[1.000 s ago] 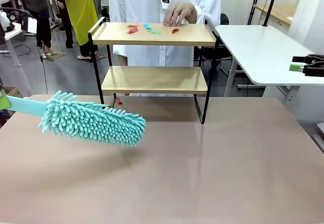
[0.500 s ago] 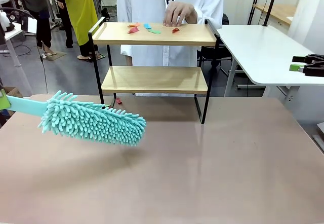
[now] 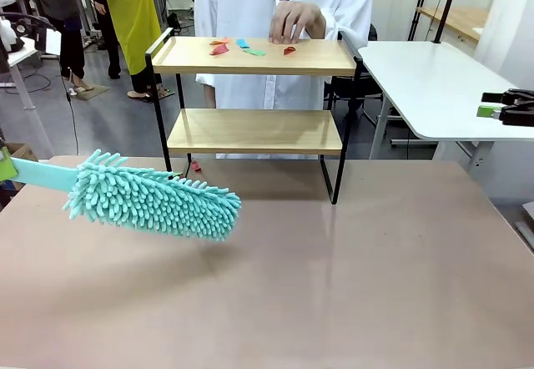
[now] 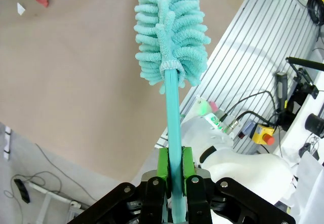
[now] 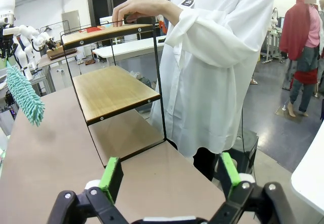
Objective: Clean the shelf.
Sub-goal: Clean the specific section of the Shelf indicated by the human with the Duster.
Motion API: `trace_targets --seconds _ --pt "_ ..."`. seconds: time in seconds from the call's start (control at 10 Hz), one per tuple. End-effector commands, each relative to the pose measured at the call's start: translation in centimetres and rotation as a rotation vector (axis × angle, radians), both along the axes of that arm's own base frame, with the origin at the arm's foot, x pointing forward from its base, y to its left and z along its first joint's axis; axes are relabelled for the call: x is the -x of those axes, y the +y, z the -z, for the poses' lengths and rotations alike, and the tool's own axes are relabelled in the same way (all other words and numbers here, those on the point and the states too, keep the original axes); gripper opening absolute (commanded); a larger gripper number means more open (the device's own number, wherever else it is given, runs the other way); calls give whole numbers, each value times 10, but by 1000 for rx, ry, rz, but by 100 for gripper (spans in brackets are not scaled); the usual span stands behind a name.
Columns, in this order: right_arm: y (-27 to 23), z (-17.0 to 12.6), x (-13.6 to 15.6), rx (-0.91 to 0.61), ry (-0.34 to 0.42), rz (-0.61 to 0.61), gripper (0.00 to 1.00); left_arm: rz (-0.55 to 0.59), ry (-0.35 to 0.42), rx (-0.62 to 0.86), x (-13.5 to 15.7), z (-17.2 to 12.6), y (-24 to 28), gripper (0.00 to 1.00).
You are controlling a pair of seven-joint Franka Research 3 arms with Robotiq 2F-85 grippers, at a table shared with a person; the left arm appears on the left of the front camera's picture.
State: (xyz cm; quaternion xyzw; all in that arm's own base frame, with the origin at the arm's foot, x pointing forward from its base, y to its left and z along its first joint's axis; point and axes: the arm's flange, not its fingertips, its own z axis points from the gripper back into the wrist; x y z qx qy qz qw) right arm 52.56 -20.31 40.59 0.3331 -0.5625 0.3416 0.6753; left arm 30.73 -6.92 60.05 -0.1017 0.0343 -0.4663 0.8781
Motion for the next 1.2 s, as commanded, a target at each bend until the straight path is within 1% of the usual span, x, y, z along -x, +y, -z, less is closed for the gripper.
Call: trace_targets --seconds 0.0,0.1,0.2,0.3,0.4,0.5,0.6,0.7,0.8,0.9,1.0,1.1 --pt "2 -3 -1 4 -5 0 100 42 -5 49 -6 -5 -5 13" --pt "2 -3 -1 4 -5 0 100 85 -20 112 -10 -13 -9 13" --pt "2 -3 -1 4 -5 0 100 121 -26 169 -15 -25 -15 13" --pt "2 -3 -1 4 -5 0 100 180 -48 217 -20 -40 -28 13" --pt "2 -3 -1 4 -5 0 100 223 -79 249 -23 -56 -43 13" --pt "2 -3 -1 4 -5 0 100 242 -124 326 -25 -82 -68 13" --pt "2 -3 -1 4 -5 0 100 249 -141 384 -26 -97 -83 13" --pt "2 -3 -1 4 -5 0 100 227 -157 449 -29 -118 -106 13" --pt "2 -3 -1 4 -5 0 100 207 -174 476 -30 -134 -127 13" --pt "2 -3 -1 4 -5 0 100 160 -194 496 -32 -148 -146 13" --pt "2 -3 -1 4 -5 0 100 66 -231 495 -33 -161 -163 13" --pt "2 -3 -1 4 -5 0 100 -82 -244 443 -35 -173 -181 13"
